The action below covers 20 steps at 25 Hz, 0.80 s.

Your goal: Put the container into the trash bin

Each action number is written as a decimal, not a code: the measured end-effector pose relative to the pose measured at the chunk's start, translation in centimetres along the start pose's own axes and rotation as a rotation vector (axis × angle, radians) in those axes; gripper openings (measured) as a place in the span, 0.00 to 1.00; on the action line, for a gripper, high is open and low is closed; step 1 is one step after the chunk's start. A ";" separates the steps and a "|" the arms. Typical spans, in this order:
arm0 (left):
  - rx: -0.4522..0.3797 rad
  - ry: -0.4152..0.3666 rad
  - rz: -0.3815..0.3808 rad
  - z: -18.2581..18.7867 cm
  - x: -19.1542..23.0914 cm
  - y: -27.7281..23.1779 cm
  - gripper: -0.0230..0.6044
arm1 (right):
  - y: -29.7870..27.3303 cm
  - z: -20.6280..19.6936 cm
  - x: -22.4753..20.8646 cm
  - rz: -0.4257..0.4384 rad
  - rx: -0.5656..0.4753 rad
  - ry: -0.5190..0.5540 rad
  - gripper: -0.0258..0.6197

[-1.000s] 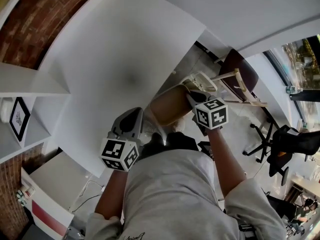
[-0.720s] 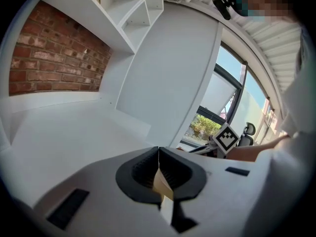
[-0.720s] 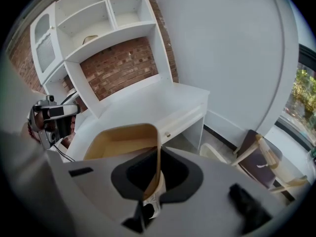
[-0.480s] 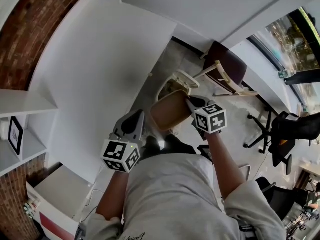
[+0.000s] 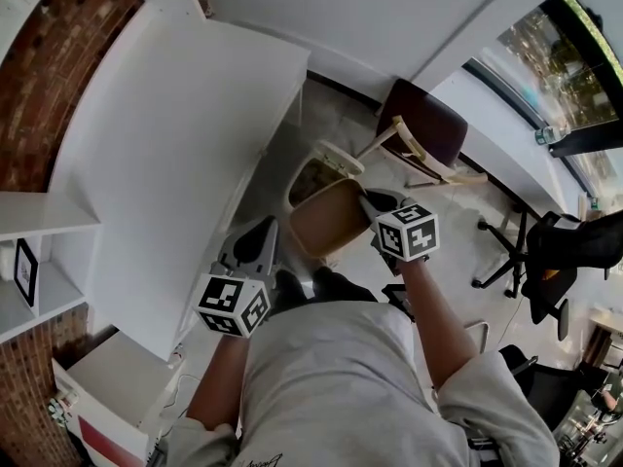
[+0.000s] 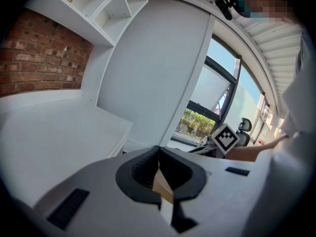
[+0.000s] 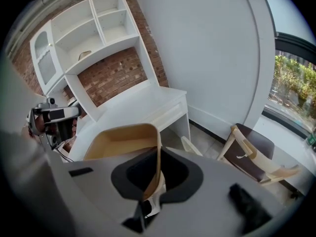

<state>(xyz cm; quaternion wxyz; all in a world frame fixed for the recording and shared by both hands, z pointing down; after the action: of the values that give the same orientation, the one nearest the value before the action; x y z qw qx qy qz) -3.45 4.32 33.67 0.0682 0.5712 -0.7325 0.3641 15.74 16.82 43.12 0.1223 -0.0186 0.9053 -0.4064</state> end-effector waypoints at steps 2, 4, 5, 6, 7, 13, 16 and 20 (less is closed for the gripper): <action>-0.002 -0.003 0.006 -0.1 -1.1 -0.6 0.06 | 0.6 -0.5 -1.0 0.004 0.001 0.000 0.09; -0.004 -0.004 0.013 -0.2 -2.0 -1.2 0.06 | 1.1 -1.0 -2.0 0.008 0.003 -0.003 0.09; -0.006 -0.005 0.017 -0.3 -2.4 -1.5 0.06 | 1.3 -1.3 -2.4 0.010 0.002 -0.006 0.09; -0.007 -0.006 0.022 -0.4 -2.8 -1.7 0.06 | 1.6 -1.5 -2.9 0.014 -0.001 -0.011 0.09; -0.007 -0.008 0.027 -0.5 -3.1 -2.0 0.06 | 1.8 -1.7 -3.3 0.019 -0.006 -0.018 0.09; -0.014 -0.010 0.051 -1.1 -4.6 -3.2 0.06 | 2.6 -2.6 -5.0 0.035 -0.022 -0.030 0.09; -0.003 -0.018 0.048 -1.3 -5.3 -3.6 0.06 | 2.9 -3.1 -5.7 0.026 -0.026 -0.050 0.09; 0.025 -0.029 0.035 -1.4 -5.3 -4.2 0.06 | 3.0 -3.7 -6.0 0.009 -0.029 -0.086 0.09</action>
<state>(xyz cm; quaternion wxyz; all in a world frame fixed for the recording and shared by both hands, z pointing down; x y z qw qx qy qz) 1.61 9.00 33.83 0.0438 0.5643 -0.7387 0.3660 20.88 22.36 44.53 0.1629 -0.0338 0.9051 -0.3914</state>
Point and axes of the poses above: the fingertips, and each gripper's own axes: y backward along the fingers, x to its left, z out of its top, the point moved 5 cm from there along y, backward along the fingers, and after that the axes turned 10 degrees about y, right-handed, at the moved point
